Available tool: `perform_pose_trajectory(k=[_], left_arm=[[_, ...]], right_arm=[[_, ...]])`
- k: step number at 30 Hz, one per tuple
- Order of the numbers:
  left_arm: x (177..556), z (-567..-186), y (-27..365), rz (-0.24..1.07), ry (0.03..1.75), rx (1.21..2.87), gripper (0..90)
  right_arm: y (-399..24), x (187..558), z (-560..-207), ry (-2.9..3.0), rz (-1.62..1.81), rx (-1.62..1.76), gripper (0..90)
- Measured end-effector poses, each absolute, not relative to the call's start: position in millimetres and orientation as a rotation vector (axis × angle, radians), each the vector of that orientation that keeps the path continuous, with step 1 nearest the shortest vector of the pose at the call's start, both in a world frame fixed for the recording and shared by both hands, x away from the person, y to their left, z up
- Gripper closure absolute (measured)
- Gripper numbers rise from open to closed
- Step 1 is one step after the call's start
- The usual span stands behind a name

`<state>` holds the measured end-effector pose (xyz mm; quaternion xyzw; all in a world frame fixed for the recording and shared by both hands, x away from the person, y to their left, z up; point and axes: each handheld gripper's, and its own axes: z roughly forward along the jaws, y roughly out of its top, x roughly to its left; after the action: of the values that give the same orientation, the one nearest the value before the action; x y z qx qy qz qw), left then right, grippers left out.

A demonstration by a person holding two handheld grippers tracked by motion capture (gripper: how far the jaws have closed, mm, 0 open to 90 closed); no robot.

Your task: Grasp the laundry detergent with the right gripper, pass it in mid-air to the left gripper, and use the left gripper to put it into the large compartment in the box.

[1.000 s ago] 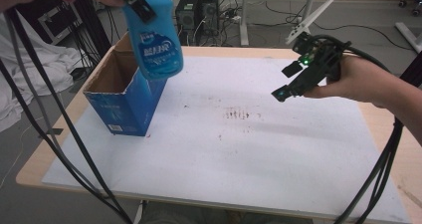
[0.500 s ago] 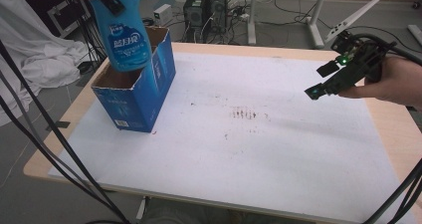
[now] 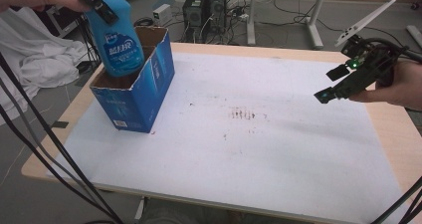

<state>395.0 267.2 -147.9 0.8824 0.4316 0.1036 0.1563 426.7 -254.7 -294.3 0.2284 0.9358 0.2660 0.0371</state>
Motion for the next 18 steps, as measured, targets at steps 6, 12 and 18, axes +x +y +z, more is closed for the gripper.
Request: perform_pose_trajectory(k=[6, 12, 18], left_arm=[[397.4, -169.3, 268.9, 0.277, 1.279, 2.516, 38.3], [398.8, -193.3, 268.5, 0.264, 1.305, 2.522, 38.4], [399.5, -214.9, 268.0, 0.240, 1.321, 2.531, 38.3]], right_arm=[[-258.2, 426.6, -293.9, 2.868, 0.821, 0.708, 11.7], [-261.1, 425.9, -292.3, 2.863, 0.809, 0.714, 11.6], [-264.4, 425.4, -291.7, 2.862, 0.804, 0.723, 11.7]])
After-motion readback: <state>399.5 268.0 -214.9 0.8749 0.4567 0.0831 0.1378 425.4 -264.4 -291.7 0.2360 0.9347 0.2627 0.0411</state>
